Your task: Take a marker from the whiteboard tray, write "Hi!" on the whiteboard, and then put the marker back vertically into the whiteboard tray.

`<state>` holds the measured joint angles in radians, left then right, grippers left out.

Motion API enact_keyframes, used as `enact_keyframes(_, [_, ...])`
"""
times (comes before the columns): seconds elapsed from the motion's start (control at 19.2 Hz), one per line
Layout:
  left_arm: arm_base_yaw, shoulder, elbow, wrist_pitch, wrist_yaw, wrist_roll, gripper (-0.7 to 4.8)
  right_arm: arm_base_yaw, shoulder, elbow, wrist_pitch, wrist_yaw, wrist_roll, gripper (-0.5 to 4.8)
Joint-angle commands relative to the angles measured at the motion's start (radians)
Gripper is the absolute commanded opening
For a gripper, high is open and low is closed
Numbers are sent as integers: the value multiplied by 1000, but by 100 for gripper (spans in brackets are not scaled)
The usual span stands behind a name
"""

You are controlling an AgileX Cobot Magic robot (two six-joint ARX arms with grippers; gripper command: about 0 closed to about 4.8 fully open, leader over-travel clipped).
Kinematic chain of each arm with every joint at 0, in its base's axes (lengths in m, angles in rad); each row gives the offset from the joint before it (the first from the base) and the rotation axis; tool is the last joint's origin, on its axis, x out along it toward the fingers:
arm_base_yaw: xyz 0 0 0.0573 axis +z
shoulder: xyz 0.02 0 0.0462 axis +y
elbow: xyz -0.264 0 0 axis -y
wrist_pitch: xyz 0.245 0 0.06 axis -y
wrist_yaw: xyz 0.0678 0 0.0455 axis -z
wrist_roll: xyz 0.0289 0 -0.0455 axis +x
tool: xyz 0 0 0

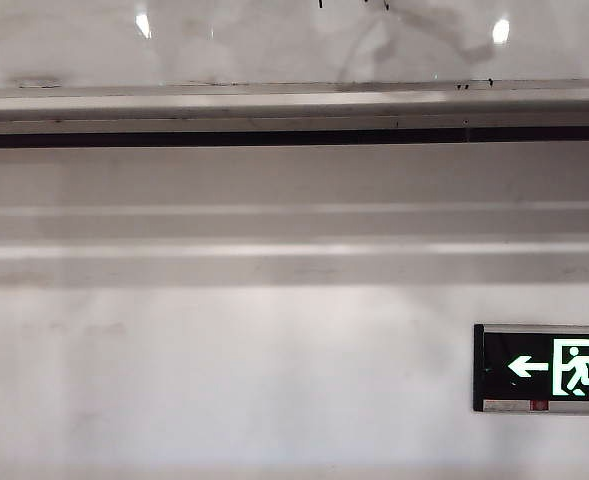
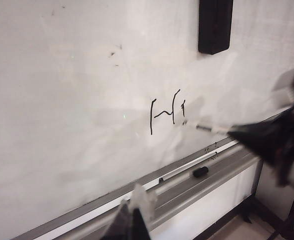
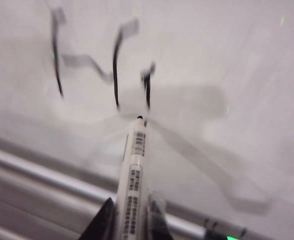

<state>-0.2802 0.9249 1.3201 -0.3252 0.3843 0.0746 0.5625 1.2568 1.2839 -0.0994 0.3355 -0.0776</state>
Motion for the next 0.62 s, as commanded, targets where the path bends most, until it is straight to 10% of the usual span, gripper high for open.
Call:
enact_keyframes(0.05, [1,-3,5,20,5,0,-6,2,-42,6,102,-6,-10,-5])
enact_keyframes(0.62, [1,-3,5,20,5,0,-6,-6,-2,6,186,-39,-61,-5])
